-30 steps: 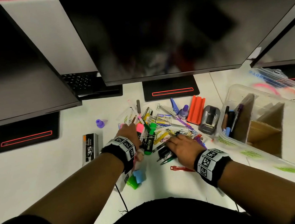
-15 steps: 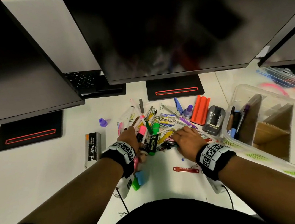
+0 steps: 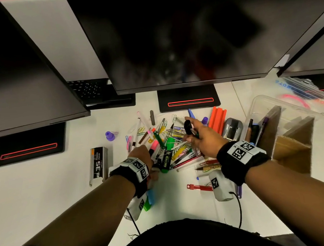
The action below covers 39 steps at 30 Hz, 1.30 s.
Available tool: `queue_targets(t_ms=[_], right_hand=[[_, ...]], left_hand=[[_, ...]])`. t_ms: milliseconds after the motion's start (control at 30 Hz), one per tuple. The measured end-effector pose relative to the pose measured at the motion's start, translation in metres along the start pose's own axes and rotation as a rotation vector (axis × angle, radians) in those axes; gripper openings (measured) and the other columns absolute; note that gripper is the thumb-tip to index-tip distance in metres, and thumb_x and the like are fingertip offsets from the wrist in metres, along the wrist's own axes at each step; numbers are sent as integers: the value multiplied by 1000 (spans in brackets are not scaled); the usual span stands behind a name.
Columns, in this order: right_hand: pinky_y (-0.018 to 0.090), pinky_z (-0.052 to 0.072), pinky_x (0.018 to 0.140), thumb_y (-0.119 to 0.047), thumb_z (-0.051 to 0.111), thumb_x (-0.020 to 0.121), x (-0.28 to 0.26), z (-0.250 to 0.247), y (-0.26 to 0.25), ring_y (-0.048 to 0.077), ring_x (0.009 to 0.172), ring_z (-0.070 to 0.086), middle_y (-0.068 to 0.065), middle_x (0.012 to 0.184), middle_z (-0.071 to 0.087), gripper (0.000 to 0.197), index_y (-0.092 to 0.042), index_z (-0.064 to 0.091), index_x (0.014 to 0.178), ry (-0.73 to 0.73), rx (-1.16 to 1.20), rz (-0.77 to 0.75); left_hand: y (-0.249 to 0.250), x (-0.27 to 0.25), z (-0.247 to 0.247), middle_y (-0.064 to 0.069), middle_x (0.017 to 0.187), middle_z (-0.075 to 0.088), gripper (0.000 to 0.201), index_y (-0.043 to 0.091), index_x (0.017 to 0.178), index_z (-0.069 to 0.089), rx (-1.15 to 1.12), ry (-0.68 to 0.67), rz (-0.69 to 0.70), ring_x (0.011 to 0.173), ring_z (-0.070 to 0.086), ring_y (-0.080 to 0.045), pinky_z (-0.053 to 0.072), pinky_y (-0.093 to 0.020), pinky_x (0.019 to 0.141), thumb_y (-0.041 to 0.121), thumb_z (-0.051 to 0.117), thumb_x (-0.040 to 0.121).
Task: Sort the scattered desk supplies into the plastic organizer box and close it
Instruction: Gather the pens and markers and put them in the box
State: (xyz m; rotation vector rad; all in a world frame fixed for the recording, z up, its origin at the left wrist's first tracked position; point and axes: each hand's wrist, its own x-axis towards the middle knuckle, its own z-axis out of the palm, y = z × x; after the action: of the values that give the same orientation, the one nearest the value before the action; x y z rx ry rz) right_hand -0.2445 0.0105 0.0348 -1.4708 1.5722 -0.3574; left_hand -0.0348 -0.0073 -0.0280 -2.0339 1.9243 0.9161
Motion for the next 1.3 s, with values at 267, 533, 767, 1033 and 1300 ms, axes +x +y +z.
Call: queue_targets(t_ms=[267, 533, 767, 1033, 1300], right_hand=[[33, 49, 96, -3, 47, 94, 2, -8, 7, 18, 99, 64, 8, 102, 67, 60, -21, 19, 145, 69, 401, 19], [46, 50, 93, -6, 41, 97, 2, -15, 7, 28, 85, 63, 12, 88, 66, 12, -13, 51, 96, 127, 830, 117], [45, 51, 88, -12, 42, 98, 5, -15, 0, 28, 79, 64, 13, 83, 64, 14, -10, 52, 88, 199, 922, 117], [48, 48, 88, -18, 43, 98, 11, -16, -7, 31, 82, 60, 8, 81, 65, 16, -18, 50, 84, 390, 792, 95], [37, 52, 70, -11, 43, 97, 9, -15, -13, 22, 62, 57, 8, 68, 58, 16, -17, 47, 83, 362, 719, 132]], left_hand=[[0, -3, 7, -15, 118, 58, 28, 6, 116, 50, 112, 50, 26, 107, 60, -30, 49, -34, 82, 16, 54, 91], [-2, -5, 6, -15, 123, 51, 31, 6, 122, 45, 217, 29, 83, 112, 56, -31, 48, -36, 88, 10, 47, 92], [-7, -5, -6, -17, 116, 58, 28, 3, 116, 44, 196, -6, 85, 106, 59, -33, 44, -35, 74, 3, 44, 88], [-23, -4, -23, -16, 119, 59, 29, 5, 114, 53, 127, -9, 101, 108, 59, -32, 48, -34, 82, 13, 52, 86], [-29, -9, -26, -16, 120, 60, 31, 6, 118, 49, 40, -11, 123, 110, 57, -32, 44, -31, 86, 21, 52, 91]])
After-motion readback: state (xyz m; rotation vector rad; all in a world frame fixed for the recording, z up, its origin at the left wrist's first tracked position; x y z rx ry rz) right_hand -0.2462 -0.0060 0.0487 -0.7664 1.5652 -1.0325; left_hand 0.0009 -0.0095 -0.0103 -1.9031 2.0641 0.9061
